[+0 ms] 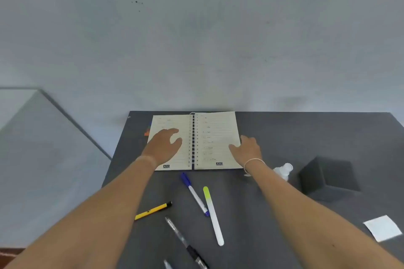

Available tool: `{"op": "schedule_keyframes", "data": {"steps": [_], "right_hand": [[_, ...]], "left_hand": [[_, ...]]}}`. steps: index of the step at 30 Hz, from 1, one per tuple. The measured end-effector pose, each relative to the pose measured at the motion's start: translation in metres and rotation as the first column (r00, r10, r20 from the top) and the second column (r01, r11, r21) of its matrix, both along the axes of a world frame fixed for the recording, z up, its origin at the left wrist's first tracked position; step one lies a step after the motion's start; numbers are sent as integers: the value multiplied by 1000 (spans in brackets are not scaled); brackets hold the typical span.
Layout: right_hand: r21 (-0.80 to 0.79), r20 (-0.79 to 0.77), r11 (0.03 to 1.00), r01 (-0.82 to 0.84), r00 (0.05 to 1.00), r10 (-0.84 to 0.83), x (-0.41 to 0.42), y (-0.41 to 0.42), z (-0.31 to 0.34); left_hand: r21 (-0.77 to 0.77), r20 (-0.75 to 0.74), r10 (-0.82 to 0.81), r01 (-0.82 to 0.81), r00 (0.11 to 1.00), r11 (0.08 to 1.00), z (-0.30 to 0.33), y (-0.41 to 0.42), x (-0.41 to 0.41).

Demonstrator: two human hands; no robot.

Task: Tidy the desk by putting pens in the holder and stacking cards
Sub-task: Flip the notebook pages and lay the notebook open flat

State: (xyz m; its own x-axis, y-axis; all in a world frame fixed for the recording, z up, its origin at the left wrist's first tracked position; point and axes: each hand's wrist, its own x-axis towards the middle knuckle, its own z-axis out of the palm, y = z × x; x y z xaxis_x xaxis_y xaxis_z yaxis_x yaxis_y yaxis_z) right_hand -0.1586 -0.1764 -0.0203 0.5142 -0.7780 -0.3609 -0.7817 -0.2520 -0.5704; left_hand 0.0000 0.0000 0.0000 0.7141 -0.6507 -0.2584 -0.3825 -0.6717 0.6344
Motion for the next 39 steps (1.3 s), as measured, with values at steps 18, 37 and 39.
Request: {"op": "schedule_keyframes", "data": {"steps": [18, 37, 39], "right_hand": [[65, 48, 980, 187, 981, -190, 14, -7, -24], [313, 227, 893, 324, 887, -402, 21, -15, -16], [289, 242, 900, 327, 885, -399, 22, -14, -15]], "left_hand": [[16, -93, 50, -49, 994, 999, -33, -11, 18], [-7, -84, 54, -54, 995, 998, -28, -19, 12], [-13, -85, 56, -57, 995, 998, -26, -19, 12]]}}
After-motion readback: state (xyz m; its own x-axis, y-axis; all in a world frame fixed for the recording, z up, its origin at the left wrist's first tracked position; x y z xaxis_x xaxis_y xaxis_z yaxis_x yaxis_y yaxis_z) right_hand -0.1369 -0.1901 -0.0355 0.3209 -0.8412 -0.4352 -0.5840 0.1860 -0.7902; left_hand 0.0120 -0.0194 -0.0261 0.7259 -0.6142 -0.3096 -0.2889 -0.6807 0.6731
